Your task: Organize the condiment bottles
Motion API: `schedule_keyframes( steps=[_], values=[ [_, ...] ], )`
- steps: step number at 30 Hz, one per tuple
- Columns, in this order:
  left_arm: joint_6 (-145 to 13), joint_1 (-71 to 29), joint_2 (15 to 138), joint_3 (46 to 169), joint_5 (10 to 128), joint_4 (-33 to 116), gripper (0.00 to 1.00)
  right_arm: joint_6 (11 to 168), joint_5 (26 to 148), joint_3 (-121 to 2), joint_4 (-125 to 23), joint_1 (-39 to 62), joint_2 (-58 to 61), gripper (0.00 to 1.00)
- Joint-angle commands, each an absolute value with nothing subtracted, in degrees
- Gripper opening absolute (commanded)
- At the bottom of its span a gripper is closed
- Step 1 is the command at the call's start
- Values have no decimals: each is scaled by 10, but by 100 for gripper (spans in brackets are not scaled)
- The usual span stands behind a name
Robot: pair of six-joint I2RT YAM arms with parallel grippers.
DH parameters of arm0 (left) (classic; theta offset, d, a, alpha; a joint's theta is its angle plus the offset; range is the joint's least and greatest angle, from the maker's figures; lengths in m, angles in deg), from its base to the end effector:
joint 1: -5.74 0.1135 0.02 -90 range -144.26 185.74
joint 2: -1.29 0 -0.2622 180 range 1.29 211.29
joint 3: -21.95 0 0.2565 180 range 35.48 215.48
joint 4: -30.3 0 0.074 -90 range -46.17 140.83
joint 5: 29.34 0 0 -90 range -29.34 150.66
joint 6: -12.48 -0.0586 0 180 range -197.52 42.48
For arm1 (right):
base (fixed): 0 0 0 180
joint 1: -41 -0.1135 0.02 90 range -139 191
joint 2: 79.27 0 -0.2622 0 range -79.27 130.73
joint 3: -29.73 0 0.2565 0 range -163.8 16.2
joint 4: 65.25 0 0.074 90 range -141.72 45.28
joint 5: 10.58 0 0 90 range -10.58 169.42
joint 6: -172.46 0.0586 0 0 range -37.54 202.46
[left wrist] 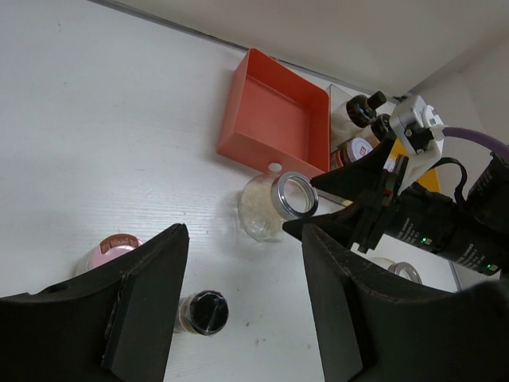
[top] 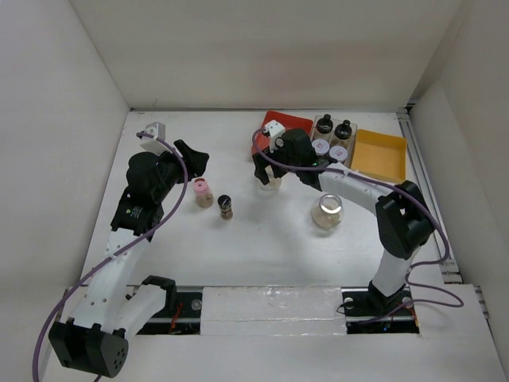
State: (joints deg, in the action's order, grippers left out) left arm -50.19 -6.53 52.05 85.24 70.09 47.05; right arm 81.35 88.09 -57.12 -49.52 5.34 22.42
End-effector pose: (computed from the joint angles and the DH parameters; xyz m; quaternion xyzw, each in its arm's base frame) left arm 0.2286 -0.0595 0.3625 -0.0402 0.7312 -0.2864 0.6178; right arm 0.3480 0.2606 0.2375 -0.3087 0.8100 0.2095 0.4525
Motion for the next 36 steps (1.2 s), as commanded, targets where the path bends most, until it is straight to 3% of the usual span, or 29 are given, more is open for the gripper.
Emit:
schedule_keyframes(
  steps=[1,7,24,27,28,30,32,36],
  values=[
    [-510,-63,508,858,704,448,55,804,843,-619,-498,51,233,100],
    [-510,-63,508,858,704,448,55,798,759,-619,-486,32,238,100],
    [-510,-63,508,858,709,448,55,798,745,-654,-469,32,298,98],
    [-510,-63,508,858,709,448,55,803,745,-654,-477,32,298,85],
    [-510,-63,508,858,709,443,55,803,750,-648,-477,32,298,74],
    [-510,-63,508,858,715,443,55,809,750,-639,-492,32,281,70],
    [-510,-63,508,858,715,443,55,809,750,-632,-498,32,257,59],
    [-510,-63,508,858,715,443,55,809,743,-632,-503,32,180,58]
  ],
)
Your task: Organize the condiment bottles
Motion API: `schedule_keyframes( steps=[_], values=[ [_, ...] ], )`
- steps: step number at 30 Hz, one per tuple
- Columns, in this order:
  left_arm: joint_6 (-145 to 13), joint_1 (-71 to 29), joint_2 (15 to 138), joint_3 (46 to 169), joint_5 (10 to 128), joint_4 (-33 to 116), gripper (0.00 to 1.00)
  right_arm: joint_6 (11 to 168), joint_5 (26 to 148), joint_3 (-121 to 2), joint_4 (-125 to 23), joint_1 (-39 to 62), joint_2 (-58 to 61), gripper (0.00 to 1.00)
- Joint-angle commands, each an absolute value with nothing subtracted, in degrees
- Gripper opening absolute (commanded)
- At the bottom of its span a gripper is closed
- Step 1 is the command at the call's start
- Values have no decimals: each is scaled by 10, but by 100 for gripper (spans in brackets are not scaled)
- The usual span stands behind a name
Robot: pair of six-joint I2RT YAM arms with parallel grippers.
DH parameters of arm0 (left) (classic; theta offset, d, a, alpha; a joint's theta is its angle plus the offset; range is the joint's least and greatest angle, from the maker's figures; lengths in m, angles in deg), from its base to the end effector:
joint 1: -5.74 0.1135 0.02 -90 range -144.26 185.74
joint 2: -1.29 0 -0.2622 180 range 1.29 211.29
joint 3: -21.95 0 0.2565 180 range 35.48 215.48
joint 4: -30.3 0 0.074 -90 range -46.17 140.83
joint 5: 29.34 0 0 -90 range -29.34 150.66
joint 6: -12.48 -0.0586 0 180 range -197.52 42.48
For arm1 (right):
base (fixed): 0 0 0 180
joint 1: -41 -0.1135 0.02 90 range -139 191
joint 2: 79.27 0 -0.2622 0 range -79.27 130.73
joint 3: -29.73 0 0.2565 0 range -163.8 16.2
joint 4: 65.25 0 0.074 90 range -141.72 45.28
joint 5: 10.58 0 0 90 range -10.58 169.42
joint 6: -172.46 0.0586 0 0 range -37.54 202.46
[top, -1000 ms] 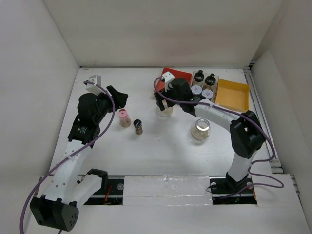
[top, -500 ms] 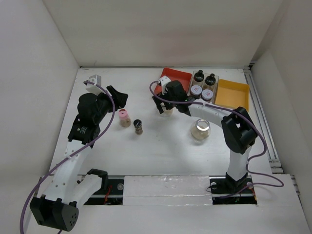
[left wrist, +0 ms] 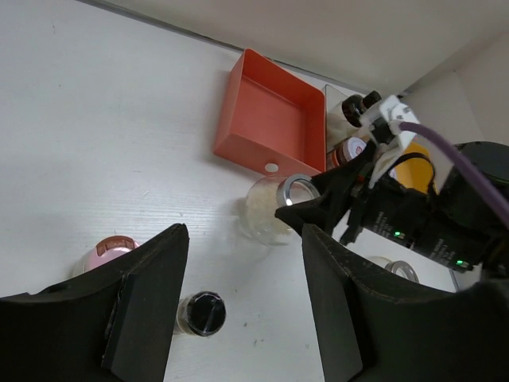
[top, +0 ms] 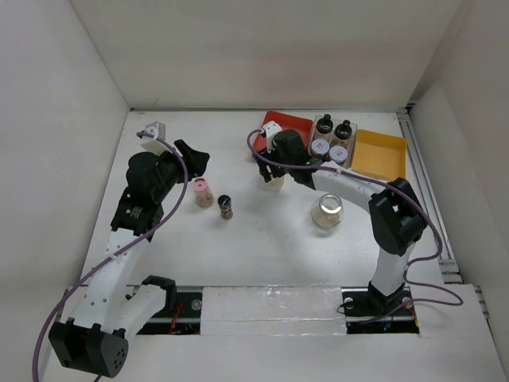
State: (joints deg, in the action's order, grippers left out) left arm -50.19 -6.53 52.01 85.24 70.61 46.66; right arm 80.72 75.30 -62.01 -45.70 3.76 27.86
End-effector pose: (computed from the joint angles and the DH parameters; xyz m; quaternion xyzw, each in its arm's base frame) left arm 0.2282 -0.0600 0.3636 -0.0366 0.7288 -0.2902 0.6191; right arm 0.3633 0.2708 0.2201 -0.2800 0.8410 0.1105 0.4496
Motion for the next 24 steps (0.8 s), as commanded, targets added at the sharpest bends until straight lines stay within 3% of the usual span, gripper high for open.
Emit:
schedule_keyframes(
  steps=[1,7,13,19,24],
  values=[
    [-510,-63,508,858,715,443,55,809,735,-637,-503,32,159,58],
    [-505,-63,508,858,720,437,55,803,727,-655,-503,123,21,58],
    [-505,-63,502,858,720,437,55,803,734,-671,-484,283,-17,57],
    [-505,-63,502,858,720,437,55,833,771,-671,-486,426,26,57],
    [-505,-63,508,858,720,437,55,854,816,-656,-519,487,100,57]
  ],
)
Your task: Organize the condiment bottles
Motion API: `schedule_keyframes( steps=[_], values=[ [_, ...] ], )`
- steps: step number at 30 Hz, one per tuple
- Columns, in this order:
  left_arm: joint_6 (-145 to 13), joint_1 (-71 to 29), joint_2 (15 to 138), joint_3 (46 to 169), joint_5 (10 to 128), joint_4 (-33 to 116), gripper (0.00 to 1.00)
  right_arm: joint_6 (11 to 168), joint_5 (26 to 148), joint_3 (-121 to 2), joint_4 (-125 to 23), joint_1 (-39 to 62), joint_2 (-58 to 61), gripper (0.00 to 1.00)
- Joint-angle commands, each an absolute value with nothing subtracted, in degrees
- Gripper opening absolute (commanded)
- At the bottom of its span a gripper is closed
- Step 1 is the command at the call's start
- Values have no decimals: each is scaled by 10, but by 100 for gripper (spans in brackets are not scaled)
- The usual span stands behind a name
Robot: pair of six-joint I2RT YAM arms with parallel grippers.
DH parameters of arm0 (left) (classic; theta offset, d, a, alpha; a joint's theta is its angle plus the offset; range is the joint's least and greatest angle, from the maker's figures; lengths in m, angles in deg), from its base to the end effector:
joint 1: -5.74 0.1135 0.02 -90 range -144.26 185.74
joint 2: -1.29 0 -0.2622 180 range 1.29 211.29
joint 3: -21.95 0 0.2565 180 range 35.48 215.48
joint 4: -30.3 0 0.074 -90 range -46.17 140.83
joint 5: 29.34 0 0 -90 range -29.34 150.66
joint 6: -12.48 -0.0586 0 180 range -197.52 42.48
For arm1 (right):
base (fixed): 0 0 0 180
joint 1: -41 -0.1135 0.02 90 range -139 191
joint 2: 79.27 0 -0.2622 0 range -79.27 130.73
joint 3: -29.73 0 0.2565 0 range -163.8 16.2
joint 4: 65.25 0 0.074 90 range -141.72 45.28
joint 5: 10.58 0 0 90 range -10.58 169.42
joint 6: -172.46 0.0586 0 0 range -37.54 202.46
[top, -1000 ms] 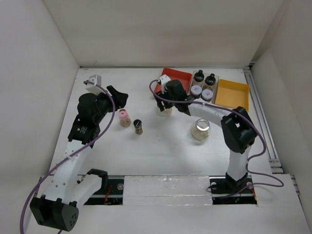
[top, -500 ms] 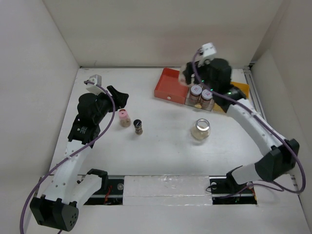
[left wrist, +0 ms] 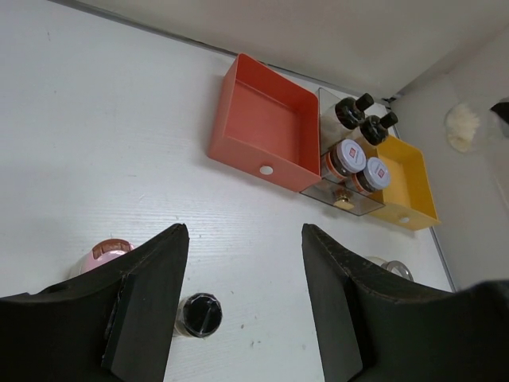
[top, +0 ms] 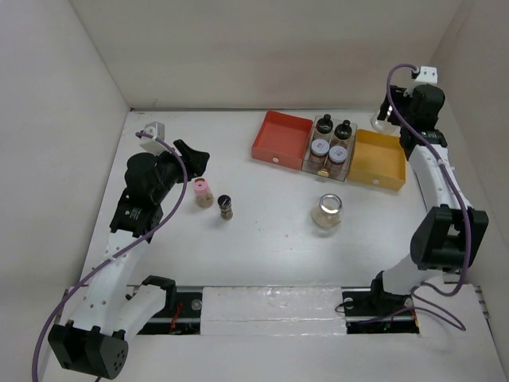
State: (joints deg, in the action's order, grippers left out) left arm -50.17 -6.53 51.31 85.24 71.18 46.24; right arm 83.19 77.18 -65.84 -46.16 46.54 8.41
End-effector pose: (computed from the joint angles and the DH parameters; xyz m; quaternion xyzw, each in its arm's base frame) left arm 0.2251 -0.0599 0.3672 -0.0318 0.7224 -0.2954 0.6244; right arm 0.3914 -0.0403 0.3849 0.0546 0.7708 -0.0417 0.6334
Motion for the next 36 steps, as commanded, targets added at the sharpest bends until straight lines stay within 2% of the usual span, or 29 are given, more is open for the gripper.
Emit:
schedule_keyframes(
  steps=[1,14,33,36],
  values=[
    [-505,-63,508,858,720,437,55,861,826,-656,-537,493,109,57],
    [-505,-63,518,858,720,437,55,867,827,-670,-556,503,239,57],
    [-510,-63,524,858,720,437,55,861,811,-708,-561,493,321,59],
    [-510,-63,524,858,720,437,55,861,800,-708,-561,487,327,65]
  ],
)
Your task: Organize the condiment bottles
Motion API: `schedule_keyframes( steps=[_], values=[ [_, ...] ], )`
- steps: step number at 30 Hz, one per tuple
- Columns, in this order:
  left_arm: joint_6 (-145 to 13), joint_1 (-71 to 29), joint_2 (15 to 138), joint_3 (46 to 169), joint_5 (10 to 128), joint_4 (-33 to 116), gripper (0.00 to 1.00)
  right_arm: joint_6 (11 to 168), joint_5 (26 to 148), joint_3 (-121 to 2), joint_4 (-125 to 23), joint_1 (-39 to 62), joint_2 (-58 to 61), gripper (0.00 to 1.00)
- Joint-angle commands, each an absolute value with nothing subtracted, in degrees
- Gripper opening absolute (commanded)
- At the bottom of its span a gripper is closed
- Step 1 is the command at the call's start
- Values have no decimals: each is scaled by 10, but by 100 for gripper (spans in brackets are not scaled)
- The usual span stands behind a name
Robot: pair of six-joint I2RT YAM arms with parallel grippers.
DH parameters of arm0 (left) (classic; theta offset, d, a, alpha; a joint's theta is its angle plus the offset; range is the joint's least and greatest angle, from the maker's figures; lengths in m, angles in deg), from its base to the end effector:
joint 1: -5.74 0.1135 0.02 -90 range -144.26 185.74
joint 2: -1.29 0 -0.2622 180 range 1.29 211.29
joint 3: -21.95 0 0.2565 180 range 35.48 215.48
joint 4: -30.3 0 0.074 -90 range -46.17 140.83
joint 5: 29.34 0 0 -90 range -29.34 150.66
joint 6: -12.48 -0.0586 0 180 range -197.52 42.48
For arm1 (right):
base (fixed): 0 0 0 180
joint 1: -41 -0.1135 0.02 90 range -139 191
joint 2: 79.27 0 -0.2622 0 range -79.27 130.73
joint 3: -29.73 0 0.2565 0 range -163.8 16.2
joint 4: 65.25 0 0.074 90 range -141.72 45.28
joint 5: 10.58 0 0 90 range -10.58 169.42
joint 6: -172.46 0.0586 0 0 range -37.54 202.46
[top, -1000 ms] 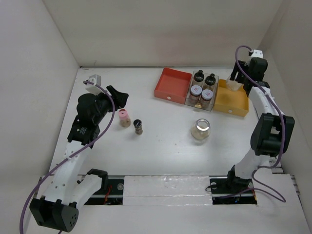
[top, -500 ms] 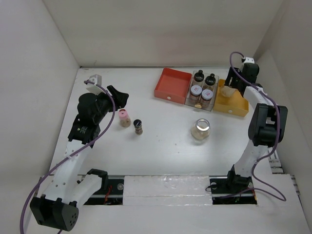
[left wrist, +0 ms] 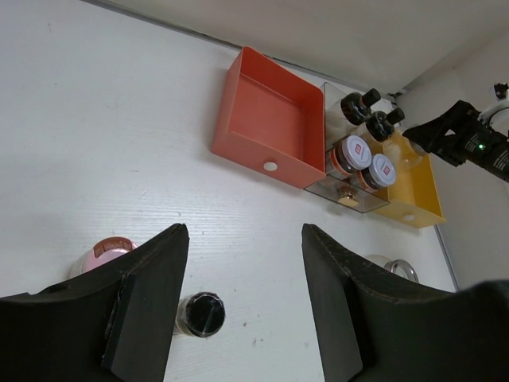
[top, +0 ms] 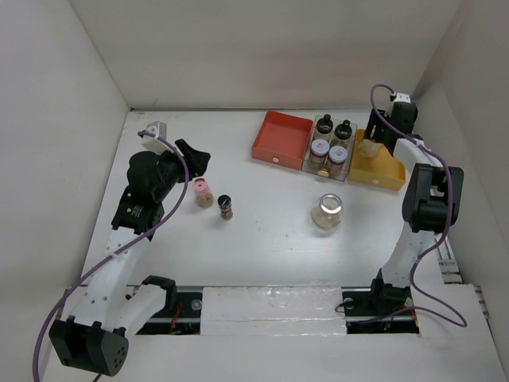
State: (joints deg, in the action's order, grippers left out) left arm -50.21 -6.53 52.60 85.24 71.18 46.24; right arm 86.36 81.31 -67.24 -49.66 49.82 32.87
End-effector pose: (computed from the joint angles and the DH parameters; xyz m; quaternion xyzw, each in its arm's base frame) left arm 0.2306 -0.0611 0.3623 -0.0333 0.7300 -0.2931 0.6166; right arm 0.4749 -0.0717 0.2214 0.0882 0.8648 -0.0069 0.4943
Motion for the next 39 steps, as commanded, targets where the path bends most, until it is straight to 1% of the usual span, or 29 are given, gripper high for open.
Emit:
schedule_keyframes(
  steps=[1,2,5,6,11,13,16,17,18,19,20,21,22,23,24,25,26,27,28,29,30,32,34,37,39],
  values=[
    [-510,-63,524,858,720,437,55,861,800,-708,-561,487,332,66],
    [-510,-63,524,858,720,437,55,861,800,-708,-561,487,332,71],
    [-510,-63,529,858,720,437,55,861,800,-703,-561,487,332,79],
    [-510,-63,529,858,720,437,55,861,800,-703,-561,487,325,85],
    [-510,-63,529,858,720,437,55,861,805,-690,-561,482,276,96],
    [-510,-63,529,858,720,437,55,861,805,-671,-561,482,236,99],
    [-510,-63,523,858,731,432,55,861,805,-628,-561,465,180,99],
    [-505,-63,517,858,731,432,55,866,805,-612,-561,457,137,98],
    [-505,-63,516,858,737,427,55,866,805,-595,-561,433,111,96],
    [-505,-63,516,858,744,427,55,873,805,-550,-561,415,86,94],
    [-505,-63,516,858,744,427,55,873,805,-525,-561,396,31,79],
    [-505,-63,511,858,750,427,55,879,784,-499,-556,373,3,69],
    [-505,-63,506,858,750,427,55,879,769,-471,-556,323,-25,53],
    [-505,-63,506,852,750,427,55,887,756,-420,-556,298,-51,33],
    [-505,-63,501,852,750,427,55,893,746,-400,-551,274,-97,31],
    [-505,-63,495,852,750,427,55,893,726,-385,-515,233,-120,31],
    [-505,-63,495,852,750,427,55,898,720,-360,-493,214,-140,37],
    [-505,-63,495,852,745,427,55,898,715,-351,-466,196,-181,61],
    [-505,-63,488,852,745,427,56,898,693,-343,-392,163,-202,75],
    [-505,-63,488,852,745,427,56,908,684,-334,-363,150,-221,89],
    [-505,-63,482,852,738,427,56,908,678,-308,-340,139,-242,100],
    [-505,-63,482,857,738,432,56,925,665,-289,-272,125,-300,100],
    [-505,-63,482,858,738,432,56,931,665,-274,-241,125,-340,100],
    [-505,-63,482,858,738,432,56,938,689,-263,-223,125,-346,100],
    [-505,-63,477,858,738,432,56,943,689,-263,-218,114,-326,100]
  ],
)
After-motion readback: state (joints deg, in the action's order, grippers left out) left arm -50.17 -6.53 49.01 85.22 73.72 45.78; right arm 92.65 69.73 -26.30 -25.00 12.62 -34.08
